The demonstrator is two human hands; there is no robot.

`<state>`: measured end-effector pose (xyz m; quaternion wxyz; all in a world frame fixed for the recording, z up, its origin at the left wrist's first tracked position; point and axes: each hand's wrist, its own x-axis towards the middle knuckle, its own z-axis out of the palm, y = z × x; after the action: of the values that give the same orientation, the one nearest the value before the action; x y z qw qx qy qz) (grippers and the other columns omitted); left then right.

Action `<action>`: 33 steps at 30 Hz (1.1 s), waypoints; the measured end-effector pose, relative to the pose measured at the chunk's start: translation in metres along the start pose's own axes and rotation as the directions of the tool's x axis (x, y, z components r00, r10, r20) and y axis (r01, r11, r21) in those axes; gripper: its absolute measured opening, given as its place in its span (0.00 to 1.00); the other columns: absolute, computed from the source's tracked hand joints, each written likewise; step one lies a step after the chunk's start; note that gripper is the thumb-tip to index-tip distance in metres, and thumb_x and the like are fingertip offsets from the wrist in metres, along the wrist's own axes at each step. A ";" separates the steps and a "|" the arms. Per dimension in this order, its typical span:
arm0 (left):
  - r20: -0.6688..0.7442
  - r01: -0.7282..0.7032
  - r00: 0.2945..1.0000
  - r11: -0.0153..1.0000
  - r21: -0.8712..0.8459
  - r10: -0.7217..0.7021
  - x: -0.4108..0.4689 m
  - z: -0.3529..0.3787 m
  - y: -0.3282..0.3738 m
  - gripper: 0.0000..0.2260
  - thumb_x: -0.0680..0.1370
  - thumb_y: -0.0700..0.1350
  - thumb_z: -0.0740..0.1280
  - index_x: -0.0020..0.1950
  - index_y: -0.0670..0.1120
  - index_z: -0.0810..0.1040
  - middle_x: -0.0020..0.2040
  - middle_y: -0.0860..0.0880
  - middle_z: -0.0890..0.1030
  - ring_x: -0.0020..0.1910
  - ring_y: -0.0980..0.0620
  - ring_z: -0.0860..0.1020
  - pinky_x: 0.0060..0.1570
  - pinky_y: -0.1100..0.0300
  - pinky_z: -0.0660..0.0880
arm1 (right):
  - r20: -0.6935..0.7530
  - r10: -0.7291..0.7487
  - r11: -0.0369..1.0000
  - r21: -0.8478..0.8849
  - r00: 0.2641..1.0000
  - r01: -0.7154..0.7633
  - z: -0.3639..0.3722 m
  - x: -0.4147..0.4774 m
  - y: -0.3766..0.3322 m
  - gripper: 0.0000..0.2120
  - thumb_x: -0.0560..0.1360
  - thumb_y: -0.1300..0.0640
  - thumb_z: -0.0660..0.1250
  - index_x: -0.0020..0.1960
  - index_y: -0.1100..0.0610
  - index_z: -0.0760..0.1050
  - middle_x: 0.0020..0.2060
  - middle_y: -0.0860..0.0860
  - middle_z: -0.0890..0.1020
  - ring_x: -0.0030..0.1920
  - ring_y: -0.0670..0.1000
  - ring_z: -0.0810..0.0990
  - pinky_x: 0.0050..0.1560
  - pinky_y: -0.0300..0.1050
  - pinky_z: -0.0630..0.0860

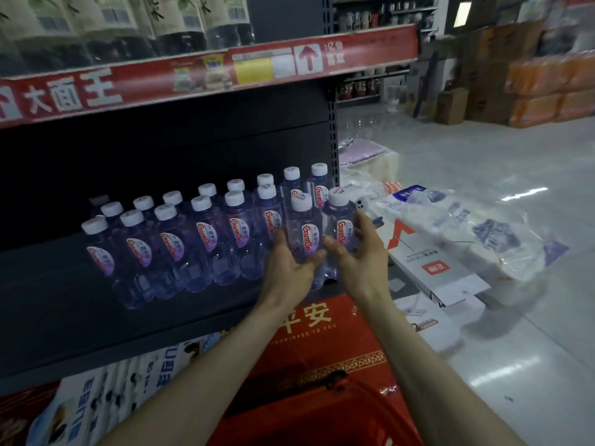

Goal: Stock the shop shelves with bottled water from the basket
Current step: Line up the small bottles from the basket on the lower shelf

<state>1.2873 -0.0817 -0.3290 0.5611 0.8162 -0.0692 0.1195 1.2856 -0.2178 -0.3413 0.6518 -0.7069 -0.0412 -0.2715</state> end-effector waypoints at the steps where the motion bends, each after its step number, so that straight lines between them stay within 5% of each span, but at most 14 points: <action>1: -0.018 -0.016 1.000 1.000 0.008 0.016 0.001 0.003 -0.002 0.25 0.78 0.48 0.76 0.73 0.53 0.70 0.62 0.58 0.82 0.62 0.59 0.80 0.66 0.53 0.77 | -0.001 -0.003 1.000 -0.003 1.000 0.003 0.000 0.000 0.003 0.27 0.78 0.53 0.74 0.75 0.48 0.71 0.64 0.41 0.82 0.63 0.39 0.81 0.64 0.47 0.79; 3: -0.048 -0.033 0.998 0.998 0.061 0.036 0.000 0.009 -0.007 0.24 0.80 0.50 0.73 0.73 0.52 0.69 0.63 0.58 0.81 0.63 0.58 0.79 0.63 0.58 0.75 | 0.017 0.012 0.999 -0.042 1.000 -0.011 -0.001 -0.002 0.011 0.29 0.78 0.50 0.72 0.77 0.48 0.68 0.66 0.43 0.81 0.66 0.43 0.80 0.67 0.50 0.78; 7: -0.061 -0.022 0.998 0.980 0.196 0.035 -0.007 0.022 -0.013 0.29 0.83 0.57 0.66 0.78 0.48 0.61 0.72 0.50 0.75 0.72 0.50 0.74 0.69 0.54 0.72 | 0.064 0.121 0.978 -0.181 0.991 -0.107 -0.006 -0.013 0.037 0.32 0.79 0.63 0.70 0.79 0.45 0.65 0.65 0.45 0.82 0.62 0.41 0.81 0.65 0.46 0.80; 10: -0.101 0.018 0.995 0.937 0.349 0.019 -0.009 0.025 -0.007 0.29 0.84 0.58 0.64 0.78 0.43 0.62 0.74 0.44 0.65 0.76 0.45 0.63 0.66 0.58 0.63 | 0.076 0.176 0.962 -0.224 0.981 -0.155 -0.009 -0.011 0.045 0.35 0.79 0.68 0.68 0.79 0.43 0.64 0.63 0.48 0.83 0.51 0.37 0.82 0.51 0.30 0.80; 13: -0.129 0.071 0.991 0.949 0.307 -0.032 -0.012 0.024 -0.007 0.27 0.83 0.59 0.65 0.74 0.44 0.66 0.70 0.46 0.66 0.70 0.48 0.66 0.63 0.59 0.63 | 0.072 0.186 0.950 -0.267 0.980 -0.161 -0.009 -0.005 0.044 0.35 0.78 0.69 0.68 0.80 0.47 0.65 0.64 0.52 0.83 0.43 0.32 0.79 0.38 0.21 0.73; 15: -0.152 0.066 0.988 0.970 0.234 -0.031 -0.013 0.022 -0.010 0.29 0.81 0.60 0.68 0.74 0.46 0.66 0.67 0.50 0.69 0.63 0.53 0.70 0.60 0.61 0.68 | 0.060 0.175 0.946 -0.287 0.983 -0.150 -0.007 -0.006 0.045 0.34 0.78 0.68 0.69 0.79 0.47 0.65 0.63 0.52 0.84 0.42 0.31 0.79 0.37 0.23 0.72; 19: -0.216 0.040 0.976 0.979 0.202 0.005 -0.014 0.020 -0.011 0.21 0.79 0.59 0.72 0.61 0.50 0.67 0.52 0.58 0.75 0.47 0.62 0.76 0.41 0.69 0.70 | 0.043 0.148 0.935 -0.331 0.988 -0.125 -0.001 -0.003 0.046 0.35 0.78 0.65 0.69 0.79 0.43 0.64 0.58 0.50 0.86 0.44 0.39 0.80 0.38 0.32 0.73; 25: -0.341 0.112 0.940 0.949 0.294 -0.005 -0.009 0.034 -0.011 0.21 0.79 0.63 0.69 0.58 0.50 0.67 0.54 0.54 0.75 0.43 0.57 0.75 0.38 0.58 0.69 | 0.017 0.140 0.898 -0.423 0.990 -0.120 0.007 0.007 0.056 0.37 0.77 0.58 0.70 0.79 0.38 0.59 0.58 0.54 0.84 0.55 0.56 0.84 0.48 0.50 0.81; 28: -0.397 0.119 0.916 0.914 0.389 0.050 -0.011 0.041 -0.014 0.20 0.80 0.66 0.65 0.58 0.51 0.66 0.56 0.56 0.71 0.49 0.56 0.72 0.41 0.57 0.67 | -0.010 0.127 0.893 -0.434 0.992 -0.118 0.010 0.010 0.059 0.35 0.78 0.50 0.70 0.78 0.36 0.57 0.54 0.54 0.85 0.51 0.57 0.84 0.44 0.51 0.81; 30: -0.406 0.097 0.907 0.884 0.458 0.111 -0.014 0.044 -0.018 0.19 0.81 0.65 0.63 0.57 0.51 0.65 0.55 0.56 0.68 0.49 0.56 0.70 0.34 0.61 0.62 | -0.014 0.129 0.901 -0.417 0.992 -0.123 0.011 0.010 0.061 0.35 0.78 0.47 0.70 0.78 0.35 0.57 0.51 0.54 0.84 0.47 0.56 0.84 0.43 0.51 0.82; 33: -0.368 0.090 0.921 0.848 0.523 0.130 -0.021 0.046 -0.031 0.18 0.81 0.61 0.67 0.59 0.52 0.65 0.57 0.56 0.68 0.48 0.57 0.70 0.31 0.62 0.58 | 0.022 0.123 0.923 -0.369 0.992 -0.106 0.007 0.011 0.061 0.35 0.77 0.47 0.72 0.78 0.38 0.59 0.54 0.52 0.85 0.51 0.53 0.84 0.48 0.48 0.81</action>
<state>1.2805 -0.1140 -0.3785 0.3150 0.8977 0.0709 0.2998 1.3224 -0.2232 -0.3919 0.5220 -0.8233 0.0369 -0.2199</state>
